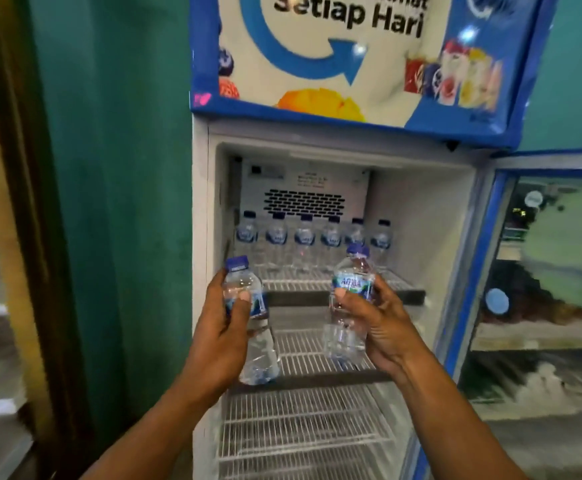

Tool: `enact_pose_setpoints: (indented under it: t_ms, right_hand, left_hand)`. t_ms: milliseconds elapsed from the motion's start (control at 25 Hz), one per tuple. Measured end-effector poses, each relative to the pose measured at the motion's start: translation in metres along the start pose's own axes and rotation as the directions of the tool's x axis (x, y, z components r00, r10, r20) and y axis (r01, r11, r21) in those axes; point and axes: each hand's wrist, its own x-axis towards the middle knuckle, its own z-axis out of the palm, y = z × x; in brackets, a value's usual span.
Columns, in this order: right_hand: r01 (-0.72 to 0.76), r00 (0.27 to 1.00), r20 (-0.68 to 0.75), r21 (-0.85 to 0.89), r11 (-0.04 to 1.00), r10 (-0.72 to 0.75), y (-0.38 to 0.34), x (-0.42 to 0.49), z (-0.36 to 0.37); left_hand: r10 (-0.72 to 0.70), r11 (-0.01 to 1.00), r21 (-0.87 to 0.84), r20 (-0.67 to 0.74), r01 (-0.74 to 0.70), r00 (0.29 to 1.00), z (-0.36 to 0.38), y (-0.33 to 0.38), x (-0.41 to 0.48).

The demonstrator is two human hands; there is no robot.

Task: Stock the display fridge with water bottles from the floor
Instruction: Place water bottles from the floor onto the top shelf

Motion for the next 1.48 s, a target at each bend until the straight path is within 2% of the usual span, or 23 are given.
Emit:
enact_pose_setpoints:
  t_ms: [160, 400, 560, 640, 880, 1040, 1240, 1480]
  right_hand:
    - [0.039, 0.998, 0.059, -0.097, 0.995, -0.033, -0.004, 0.089, -0.006]
    - [0.130, 0.983, 0.161, -0.273, 0.953, -0.088, 0.046, 0.210, 0.017]
    - [0.177, 0.943, 0.328, -0.356, 0.918, -0.054, 0.088, 0.254, 0.046]
    - [0.173, 0.924, 0.383, -0.377, 0.910, -0.017, 0.105, 0.265, 0.055]
    - [0.144, 0.914, 0.405, -0.411, 0.900, 0.039, 0.133, 0.279, 0.067]
    - [0.220, 0.882, 0.461, -0.579, 0.785, 0.093, 0.131, 0.269, 0.063]
    - [0.249, 0.902, 0.429, -0.622, 0.743, 0.056, 0.132, 0.266, 0.069]
    - [0.286, 0.878, 0.476, -0.596, 0.750, 0.044, 0.131, 0.260, 0.073]
  left_hand:
    - [-0.067, 0.996, -0.070, -0.107, 0.059, 0.992, 0.015, -0.006, 0.080]
    - [0.079, 0.960, 0.278, -0.203, -0.020, 0.976, 0.036, -0.025, 0.133]
    - [0.164, 0.941, 0.332, -0.281, -0.065, 0.945, 0.032, -0.036, 0.140]
    - [0.202, 0.931, 0.356, -0.310, -0.083, 0.929, 0.027, -0.039, 0.138]
    - [0.248, 0.895, 0.438, -0.333, -0.083, 0.910, 0.019, -0.056, 0.130]
    - [0.259, 0.891, 0.444, -0.329, -0.094, 0.908, 0.021, -0.061, 0.129]
    - [0.261, 0.903, 0.414, -0.327, -0.111, 0.908, 0.026, -0.064, 0.131]
    - [0.270, 0.898, 0.422, -0.309, -0.123, 0.912, 0.035, -0.066, 0.133]
